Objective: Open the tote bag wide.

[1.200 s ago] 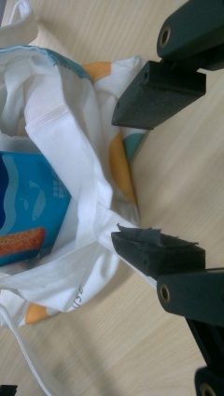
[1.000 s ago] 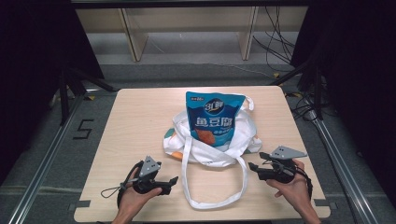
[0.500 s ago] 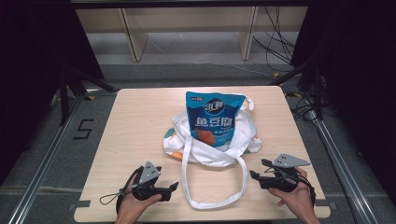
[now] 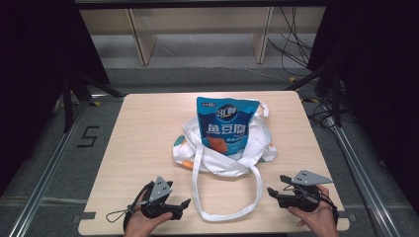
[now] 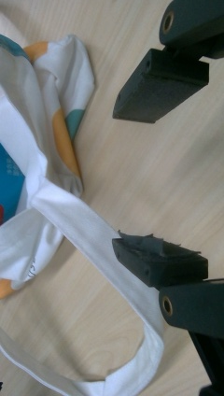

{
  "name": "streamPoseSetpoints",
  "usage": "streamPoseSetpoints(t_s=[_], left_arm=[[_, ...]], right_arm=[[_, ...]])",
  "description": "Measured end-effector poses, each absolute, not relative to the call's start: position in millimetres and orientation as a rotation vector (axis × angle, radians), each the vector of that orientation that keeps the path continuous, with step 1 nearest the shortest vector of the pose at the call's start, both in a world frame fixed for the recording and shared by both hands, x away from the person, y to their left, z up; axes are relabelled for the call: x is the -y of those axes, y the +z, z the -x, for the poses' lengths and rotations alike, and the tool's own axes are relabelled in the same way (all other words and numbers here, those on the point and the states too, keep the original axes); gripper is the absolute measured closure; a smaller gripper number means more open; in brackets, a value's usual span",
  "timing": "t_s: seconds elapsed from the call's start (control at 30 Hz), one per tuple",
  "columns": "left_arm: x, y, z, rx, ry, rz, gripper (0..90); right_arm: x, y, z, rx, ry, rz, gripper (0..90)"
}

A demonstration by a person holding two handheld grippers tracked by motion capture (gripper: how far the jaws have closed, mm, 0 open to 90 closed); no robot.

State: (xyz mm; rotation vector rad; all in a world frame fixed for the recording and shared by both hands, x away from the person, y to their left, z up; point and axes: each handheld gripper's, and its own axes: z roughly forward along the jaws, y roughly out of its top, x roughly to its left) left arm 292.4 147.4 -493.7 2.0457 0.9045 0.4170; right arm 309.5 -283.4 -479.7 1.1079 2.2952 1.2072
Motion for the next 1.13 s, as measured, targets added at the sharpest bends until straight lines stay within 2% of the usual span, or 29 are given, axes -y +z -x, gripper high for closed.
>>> streamPoseSetpoints(t_s=[0.4,0.8,1.13], left_arm=[[-147,-496,-283,-0.893,0.407,-2.062,14.9],[-145,-500,-274,-0.855,0.396,-2.095,15.0],[-146,-500,-274,-0.887,0.388,-2.098,15.0]], right_arm=[[282,-489,-290,-2.364,1.118,-1.137,24.0],[286,-493,-275,-2.392,1.094,-1.109,23.1],[288,-495,-274,-2.425,1.08,-1.108,22.8]])
